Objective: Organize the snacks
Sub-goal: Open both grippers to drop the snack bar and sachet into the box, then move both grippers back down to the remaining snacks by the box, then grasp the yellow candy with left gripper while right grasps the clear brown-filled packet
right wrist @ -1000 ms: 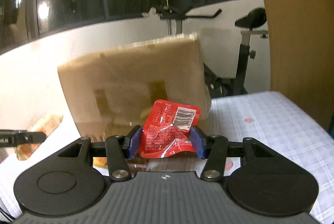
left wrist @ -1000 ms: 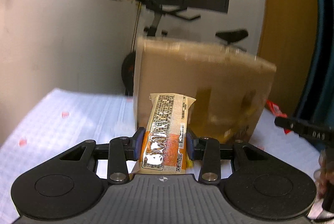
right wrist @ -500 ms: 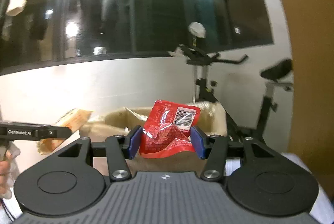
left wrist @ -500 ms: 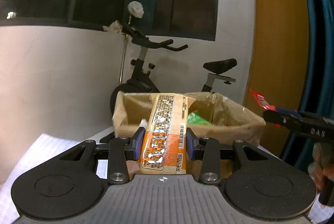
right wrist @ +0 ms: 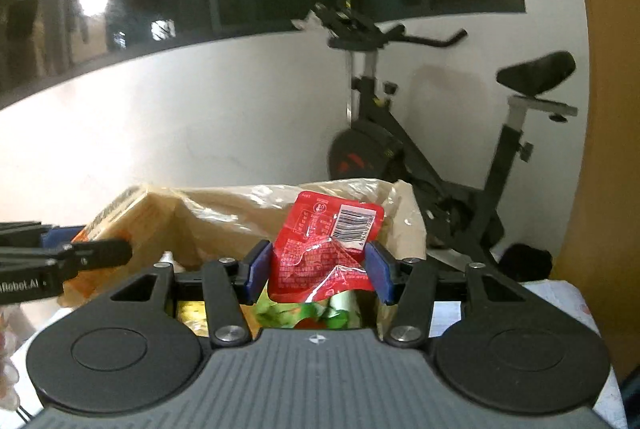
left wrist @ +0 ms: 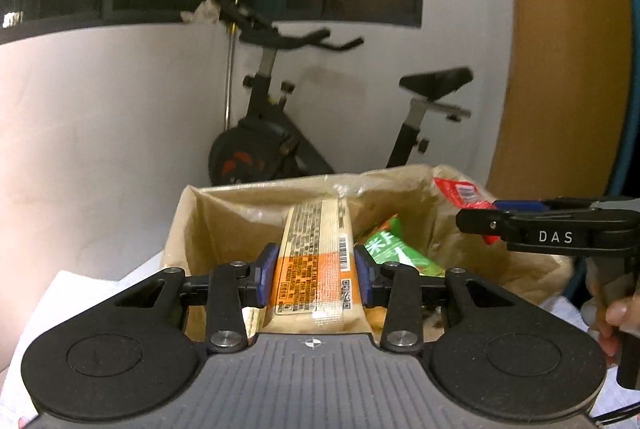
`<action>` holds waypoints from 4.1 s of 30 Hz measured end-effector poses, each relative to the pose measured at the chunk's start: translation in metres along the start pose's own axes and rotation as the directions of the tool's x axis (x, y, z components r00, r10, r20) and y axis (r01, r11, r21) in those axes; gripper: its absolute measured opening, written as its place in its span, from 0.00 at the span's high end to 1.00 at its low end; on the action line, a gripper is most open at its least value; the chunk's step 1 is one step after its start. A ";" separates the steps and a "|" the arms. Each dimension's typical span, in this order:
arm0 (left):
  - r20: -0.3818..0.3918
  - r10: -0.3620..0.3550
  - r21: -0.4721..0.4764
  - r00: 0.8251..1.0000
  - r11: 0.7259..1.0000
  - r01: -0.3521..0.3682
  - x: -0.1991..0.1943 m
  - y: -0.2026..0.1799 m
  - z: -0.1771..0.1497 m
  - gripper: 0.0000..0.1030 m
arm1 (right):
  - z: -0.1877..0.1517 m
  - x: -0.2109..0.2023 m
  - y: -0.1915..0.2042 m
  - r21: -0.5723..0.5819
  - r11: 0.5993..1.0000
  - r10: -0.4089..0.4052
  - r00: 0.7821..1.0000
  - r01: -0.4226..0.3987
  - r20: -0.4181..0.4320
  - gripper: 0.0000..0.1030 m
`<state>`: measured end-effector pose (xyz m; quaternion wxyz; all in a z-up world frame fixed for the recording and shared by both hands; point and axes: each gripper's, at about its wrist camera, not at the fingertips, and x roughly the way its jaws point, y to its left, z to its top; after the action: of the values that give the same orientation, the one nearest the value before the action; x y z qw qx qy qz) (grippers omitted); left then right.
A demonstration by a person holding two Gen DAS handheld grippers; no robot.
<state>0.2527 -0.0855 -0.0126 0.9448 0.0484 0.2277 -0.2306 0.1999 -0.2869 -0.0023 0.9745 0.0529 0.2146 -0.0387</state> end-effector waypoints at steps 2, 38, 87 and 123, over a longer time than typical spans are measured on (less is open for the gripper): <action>-0.031 0.015 0.007 0.999 1.000 -0.015 0.010 0.001 0.000 0.60 | -0.004 0.010 0.001 0.002 1.000 -0.027 0.999 0.027 -0.022 0.47; 0.038 -0.019 0.007 0.999 1.000 0.019 -0.105 0.046 -0.061 0.45 | -0.074 -0.097 0.044 -0.119 0.991 0.076 0.985 -0.058 0.157 0.32; -0.243 0.004 -0.171 0.970 0.984 -0.047 -0.039 0.073 -0.171 0.46 | -0.212 0.052 0.098 -0.036 0.991 -0.136 0.951 0.131 -0.278 0.17; -0.326 0.018 -0.047 0.945 0.998 -0.035 0.048 0.003 -0.177 0.31 | -0.227 0.022 0.058 -0.107 0.994 -0.021 0.969 -0.005 -0.245 0.55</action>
<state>0.2197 -0.0683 -0.1917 0.8981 0.0644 0.3858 -0.2009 0.1314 -0.2032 -0.2113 0.9417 0.0042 0.3355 -0.0242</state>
